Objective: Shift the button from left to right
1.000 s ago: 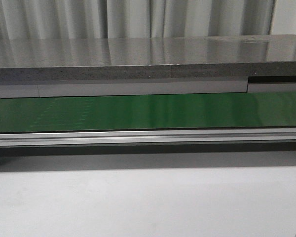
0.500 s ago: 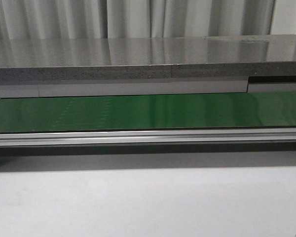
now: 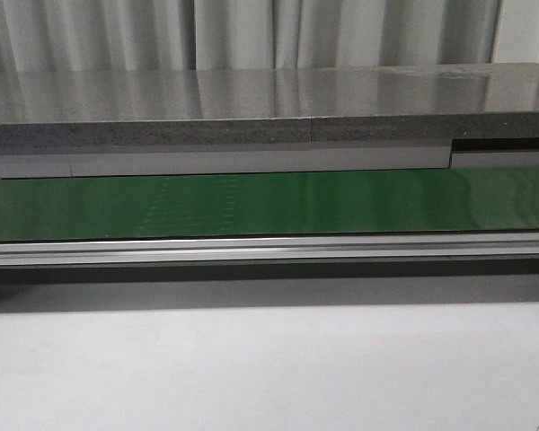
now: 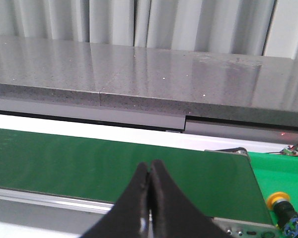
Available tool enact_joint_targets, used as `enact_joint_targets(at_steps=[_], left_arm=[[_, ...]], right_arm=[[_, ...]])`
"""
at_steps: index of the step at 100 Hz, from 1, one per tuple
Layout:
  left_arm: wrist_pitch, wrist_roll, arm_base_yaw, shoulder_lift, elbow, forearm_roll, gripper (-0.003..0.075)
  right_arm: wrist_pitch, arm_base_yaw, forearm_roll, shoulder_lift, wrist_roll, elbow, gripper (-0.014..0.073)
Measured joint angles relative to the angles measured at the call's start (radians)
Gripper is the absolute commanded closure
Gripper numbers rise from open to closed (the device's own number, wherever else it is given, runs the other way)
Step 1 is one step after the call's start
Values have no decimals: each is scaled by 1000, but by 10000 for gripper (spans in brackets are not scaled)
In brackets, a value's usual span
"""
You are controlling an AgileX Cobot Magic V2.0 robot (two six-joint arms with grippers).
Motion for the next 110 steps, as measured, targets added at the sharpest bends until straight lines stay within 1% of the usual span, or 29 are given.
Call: enact_joint_targets(at_steps=[11, 25, 38, 110], left_arm=[[0, 0, 0, 0, 0, 0, 741], [0, 0, 0, 0, 0, 0, 741], [0, 0, 0, 0, 0, 0, 741], [0, 0, 0, 0, 0, 0, 741]], right_arm=[[0, 2, -15, -65, 37, 62, 660], [2, 2, -17, -151, 43, 152, 660], [0, 2, -17, -167, 45, 210, 660], [-6, 2, -18, -167, 51, 220, 660]])
